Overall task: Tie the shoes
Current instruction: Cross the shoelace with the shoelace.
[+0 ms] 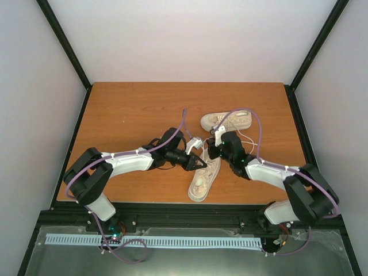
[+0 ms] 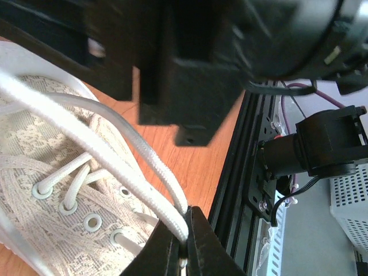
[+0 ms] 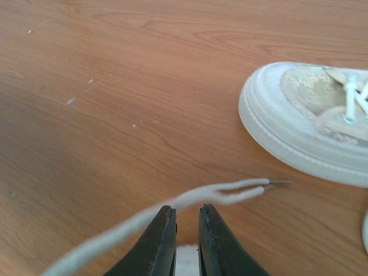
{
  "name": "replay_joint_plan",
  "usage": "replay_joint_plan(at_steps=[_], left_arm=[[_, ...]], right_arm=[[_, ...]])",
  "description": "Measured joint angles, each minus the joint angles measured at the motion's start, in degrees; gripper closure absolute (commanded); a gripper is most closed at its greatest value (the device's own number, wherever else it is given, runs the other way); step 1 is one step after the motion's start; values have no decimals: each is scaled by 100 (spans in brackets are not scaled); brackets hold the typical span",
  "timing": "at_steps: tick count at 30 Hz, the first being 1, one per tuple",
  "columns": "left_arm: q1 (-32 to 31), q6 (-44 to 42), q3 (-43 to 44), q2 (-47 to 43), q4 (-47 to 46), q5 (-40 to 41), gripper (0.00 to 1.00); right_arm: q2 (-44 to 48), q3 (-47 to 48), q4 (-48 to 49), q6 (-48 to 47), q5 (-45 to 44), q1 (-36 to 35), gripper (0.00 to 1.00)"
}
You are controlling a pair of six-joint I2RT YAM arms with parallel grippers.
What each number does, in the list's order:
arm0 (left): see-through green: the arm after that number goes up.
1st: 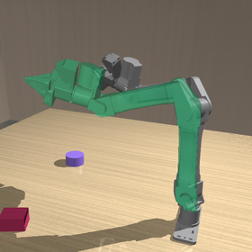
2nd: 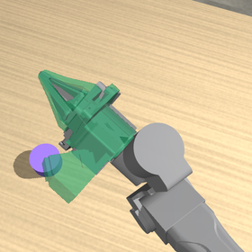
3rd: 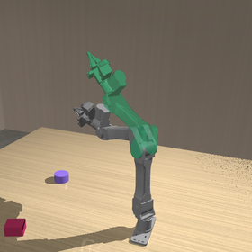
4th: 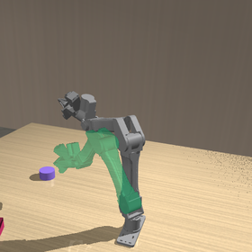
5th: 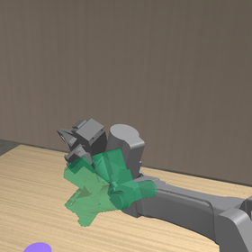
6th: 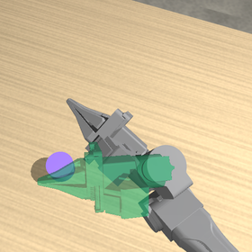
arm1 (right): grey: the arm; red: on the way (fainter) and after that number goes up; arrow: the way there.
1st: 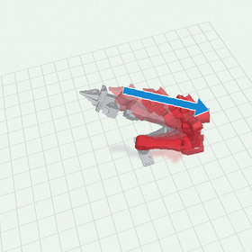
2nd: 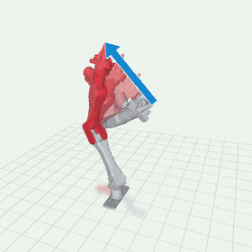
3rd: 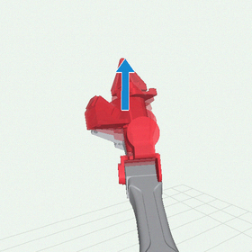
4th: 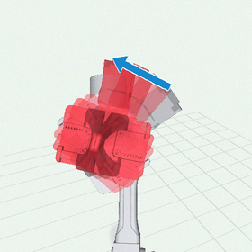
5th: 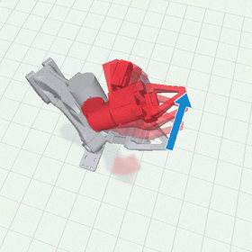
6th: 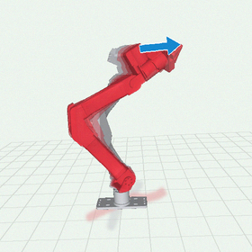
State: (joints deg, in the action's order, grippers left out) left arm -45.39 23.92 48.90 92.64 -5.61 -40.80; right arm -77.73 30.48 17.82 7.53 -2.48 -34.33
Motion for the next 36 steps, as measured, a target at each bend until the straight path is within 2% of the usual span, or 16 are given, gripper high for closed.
replay_joint_plan(at_steps=[1, 3, 5, 11, 18, 23, 29, 36], left_arm=[[0, 0, -7, 0, 0, -2, 99], [0, 0, -22, -2, 0, 0, 99], [0, 0, -46, -15, -2, 9, 99], [0, 2, -149, -151, -4, 90, 99], [0, 15, -210, -208, -90, 216, 99], [0, 59, -229, -205, -177, 223, 99], [0, 83, -229, -205, -214, 199, 99], [0, 85, -229, -205, -214, 181, 99]], right_arm=[[-151, 127, 13, -31, 140, 48, 79], [-457, 363, 28, -81, 380, 136, 59], [-588, 415, 74, -24, 597, 219, 48], [-210, 125, 26, 260, 1128, 833, 38], [1456, -1060, 372, 531, 1397, 1062, 35], [1950, -2280, 1012, 553, 1534, 1010, 38], [1845, -2562, 1569, 164, 1467, 560, 41], [813, -2256, 2216, -459, 1296, 129, 44]])
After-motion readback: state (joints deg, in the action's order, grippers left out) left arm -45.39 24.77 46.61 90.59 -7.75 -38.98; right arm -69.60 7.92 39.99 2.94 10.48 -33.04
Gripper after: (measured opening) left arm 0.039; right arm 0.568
